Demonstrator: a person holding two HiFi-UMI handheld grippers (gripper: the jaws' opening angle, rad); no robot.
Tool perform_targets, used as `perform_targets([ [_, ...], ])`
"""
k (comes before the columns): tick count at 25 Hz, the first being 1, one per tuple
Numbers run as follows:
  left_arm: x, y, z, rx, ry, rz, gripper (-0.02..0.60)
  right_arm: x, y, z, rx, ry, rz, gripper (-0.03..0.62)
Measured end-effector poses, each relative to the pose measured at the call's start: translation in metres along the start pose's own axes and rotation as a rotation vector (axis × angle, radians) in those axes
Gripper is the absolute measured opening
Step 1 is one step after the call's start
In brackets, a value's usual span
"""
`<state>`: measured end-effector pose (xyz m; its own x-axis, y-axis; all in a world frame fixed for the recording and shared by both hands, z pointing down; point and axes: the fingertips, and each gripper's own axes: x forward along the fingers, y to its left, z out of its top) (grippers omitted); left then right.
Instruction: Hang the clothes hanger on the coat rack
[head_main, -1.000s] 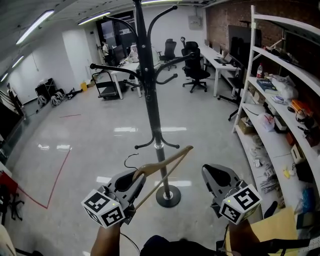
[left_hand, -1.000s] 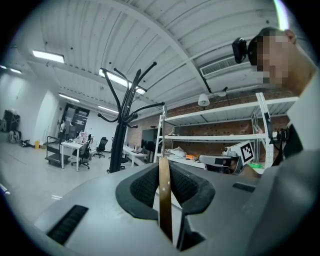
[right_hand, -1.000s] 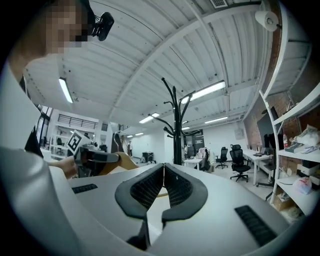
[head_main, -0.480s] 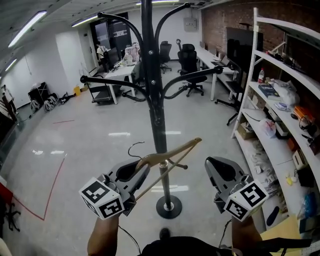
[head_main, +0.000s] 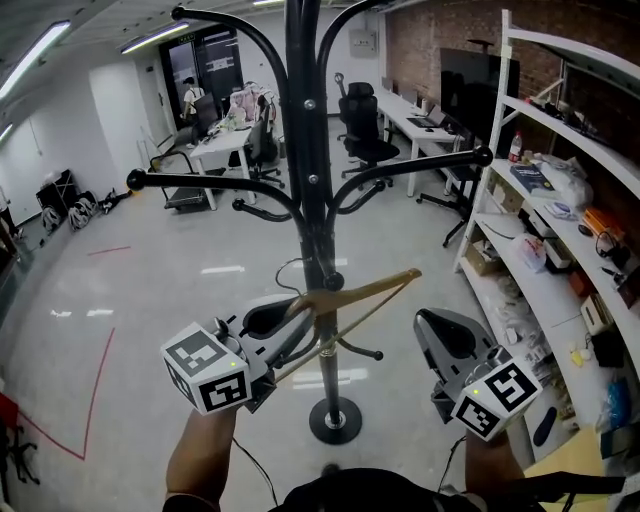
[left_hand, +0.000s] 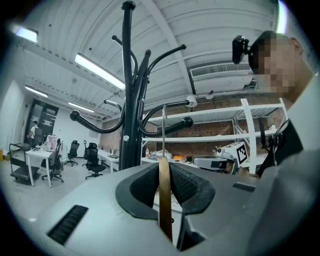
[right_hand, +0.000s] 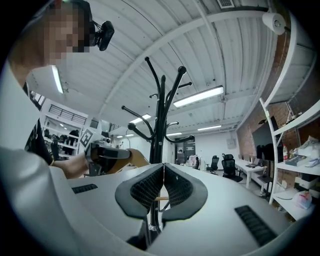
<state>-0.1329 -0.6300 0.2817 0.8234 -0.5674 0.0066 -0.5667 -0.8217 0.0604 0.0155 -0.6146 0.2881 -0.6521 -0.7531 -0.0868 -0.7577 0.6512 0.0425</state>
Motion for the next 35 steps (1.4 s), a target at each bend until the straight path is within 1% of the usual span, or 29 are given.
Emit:
perform_targets([
  [3, 0.014, 0.006, -0.001, -0.002, 0.010, -0.045, 0.052, 0.004, -0.007, -0.005, 0.003, 0.010, -0.023, 0.008],
  [8, 0.034, 0.013, -0.007, 0.021, 0.045, -0.084, 0.052, 0.007, -0.018, -0.012, 0.010, 0.017, -0.052, 0.008],
  [13, 0.043, 0.019, -0.018, 0.048, 0.086, -0.091, 0.052, 0.008, -0.024, -0.022, 0.030, 0.025, -0.072, 0.008],
  [17, 0.044, 0.020, -0.019, 0.033, 0.086, -0.115, 0.052, 0.010, -0.028, -0.024, 0.042, 0.027, -0.080, 0.008],
  [22, 0.046, 0.024, -0.026, 0.033, 0.106, -0.114, 0.052, 0.014, -0.026, -0.028, 0.047, 0.033, -0.073, 0.008],
  [27, 0.045, 0.023, -0.028, 0.042, 0.104, -0.134, 0.052, 0.015, -0.023, -0.030, 0.049, 0.039, -0.068, 0.008],
  [32, 0.046, 0.018, -0.029, 0.010, 0.094, -0.181, 0.052, 0.016, -0.023, -0.034, 0.055, 0.046, -0.064, 0.008],
  [35, 0.046, 0.020, -0.028, 0.031, 0.096, -0.162, 0.052, 0.018, -0.022, -0.034, 0.054, 0.051, -0.057, 0.008],
])
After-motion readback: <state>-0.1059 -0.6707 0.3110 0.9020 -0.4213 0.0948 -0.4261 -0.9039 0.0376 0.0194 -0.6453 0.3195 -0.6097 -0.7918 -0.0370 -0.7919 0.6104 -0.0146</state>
